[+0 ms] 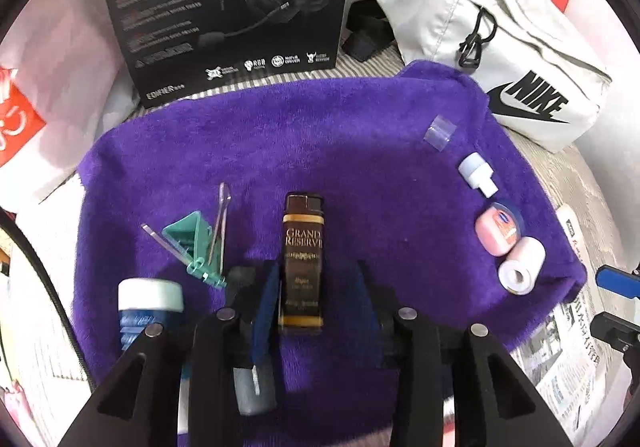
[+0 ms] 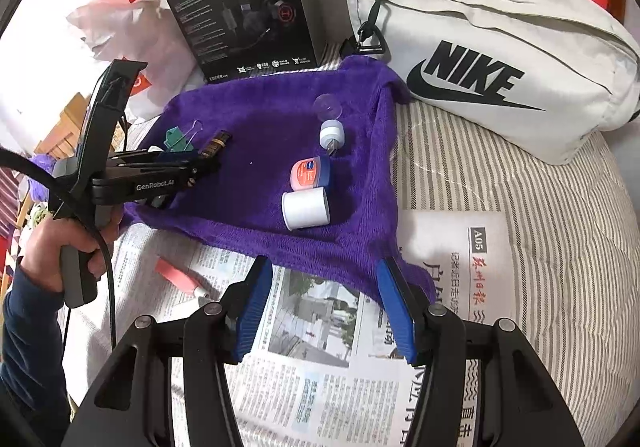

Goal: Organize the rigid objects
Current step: 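Open the left tool to release the bottle upright on the towel, then grasp the pink tube with the left tool while the right tool grasps the white cube charger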

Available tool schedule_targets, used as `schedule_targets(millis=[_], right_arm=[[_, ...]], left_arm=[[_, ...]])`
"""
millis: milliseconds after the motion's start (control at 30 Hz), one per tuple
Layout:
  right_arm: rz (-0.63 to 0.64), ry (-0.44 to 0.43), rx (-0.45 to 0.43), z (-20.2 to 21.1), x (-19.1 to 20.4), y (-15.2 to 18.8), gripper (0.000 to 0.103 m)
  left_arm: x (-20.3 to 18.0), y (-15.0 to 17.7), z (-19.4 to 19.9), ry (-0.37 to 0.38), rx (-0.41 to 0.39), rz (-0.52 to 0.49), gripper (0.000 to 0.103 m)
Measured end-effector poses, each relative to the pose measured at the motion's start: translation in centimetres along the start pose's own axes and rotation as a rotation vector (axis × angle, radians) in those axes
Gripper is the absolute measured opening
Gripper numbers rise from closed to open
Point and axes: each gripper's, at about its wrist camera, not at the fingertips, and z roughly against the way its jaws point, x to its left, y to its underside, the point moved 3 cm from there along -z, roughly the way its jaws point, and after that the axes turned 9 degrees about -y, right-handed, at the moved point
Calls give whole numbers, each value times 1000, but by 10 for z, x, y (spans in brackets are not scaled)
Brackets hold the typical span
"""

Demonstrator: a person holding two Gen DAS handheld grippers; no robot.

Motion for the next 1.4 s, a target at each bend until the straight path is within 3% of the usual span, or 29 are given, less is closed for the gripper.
schedule_targets(millis=[100, 167, 200, 400, 633, 933, 1000, 1067, 1167, 1267, 1400], right_arm=[[2, 0, -4, 5, 2, 3, 55], [6, 1, -9, 7, 3, 5, 55], [7, 1, -12, 8, 4, 6, 55], [6, 17, -19, 13, 5, 14, 55], [-10, 44, -22, 16, 2, 23, 56], [-4, 73, 6, 13, 1, 36, 56], [-4, 76, 15, 11, 1, 38, 56], [0, 77, 19, 11, 2, 40, 56], [1, 78, 26, 8, 2, 39, 56], [5, 68, 25, 7, 4, 38, 56], [14, 58, 30, 4, 7, 38, 56]], left_arm=[[1, 8, 24, 6, -36, -14, 40], [1, 15, 40, 5, -65, -40, 55], [0, 23, 51, 9, -90, -59, 58], [-9, 65, 83, 48, -130, -167, 58], [-14, 99, 67, 58, -75, -262, 58], [-38, 102, 45, 79, -58, -405, 58], [-42, 101, 47, 94, -65, -419, 53], [-45, 102, 48, 138, -51, -421, 33], [-47, 106, 51, 148, -54, -420, 23], [-41, 113, 56, 163, -44, -386, 17], [-29, 124, 62, 143, -40, -339, 16]])
